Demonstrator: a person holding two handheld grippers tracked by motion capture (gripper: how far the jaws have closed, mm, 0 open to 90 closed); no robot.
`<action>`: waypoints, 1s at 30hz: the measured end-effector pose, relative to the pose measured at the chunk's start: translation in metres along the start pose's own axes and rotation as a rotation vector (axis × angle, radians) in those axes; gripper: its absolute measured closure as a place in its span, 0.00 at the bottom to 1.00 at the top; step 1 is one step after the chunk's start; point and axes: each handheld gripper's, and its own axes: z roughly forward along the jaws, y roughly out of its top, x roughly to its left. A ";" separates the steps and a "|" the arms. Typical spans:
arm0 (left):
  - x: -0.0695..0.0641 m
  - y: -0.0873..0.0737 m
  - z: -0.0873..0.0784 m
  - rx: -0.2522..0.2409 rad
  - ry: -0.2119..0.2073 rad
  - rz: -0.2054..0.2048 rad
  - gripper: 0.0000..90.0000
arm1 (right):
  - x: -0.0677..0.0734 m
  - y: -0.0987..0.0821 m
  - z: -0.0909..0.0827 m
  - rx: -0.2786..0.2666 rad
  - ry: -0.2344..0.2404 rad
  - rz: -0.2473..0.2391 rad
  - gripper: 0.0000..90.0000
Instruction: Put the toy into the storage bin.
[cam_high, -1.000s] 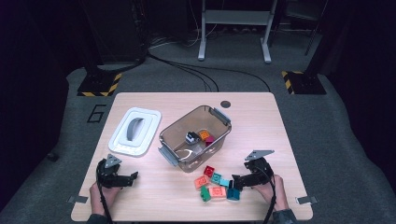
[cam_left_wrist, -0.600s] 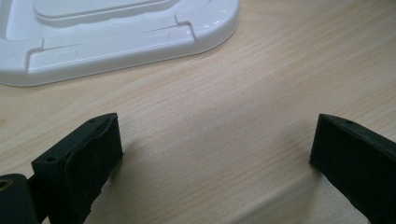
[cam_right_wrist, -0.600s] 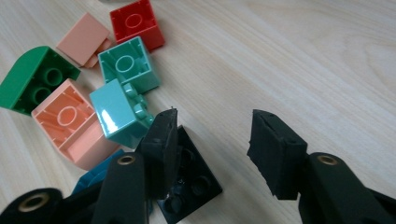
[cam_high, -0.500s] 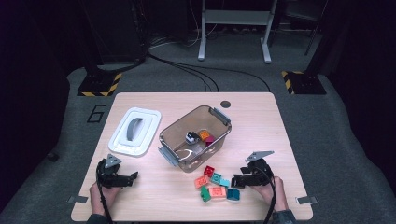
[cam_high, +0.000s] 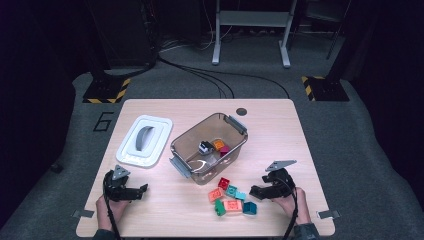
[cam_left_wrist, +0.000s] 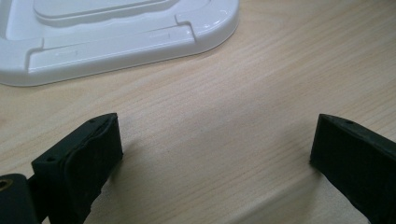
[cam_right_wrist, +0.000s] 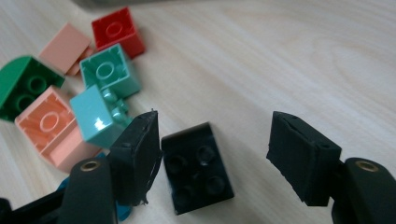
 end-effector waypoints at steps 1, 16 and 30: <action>0.000 0.000 0.000 -0.002 0.002 0.000 0.02 | 0.002 0.000 0.001 0.017 0.002 -0.011 0.39; 0.000 0.000 0.000 -0.002 0.002 0.000 0.02 | 0.009 0.012 0.015 0.138 -0.079 0.000 0.63; 0.000 0.000 0.000 -0.001 0.002 0.000 0.02 | 0.003 0.017 0.013 0.100 -0.092 0.055 0.65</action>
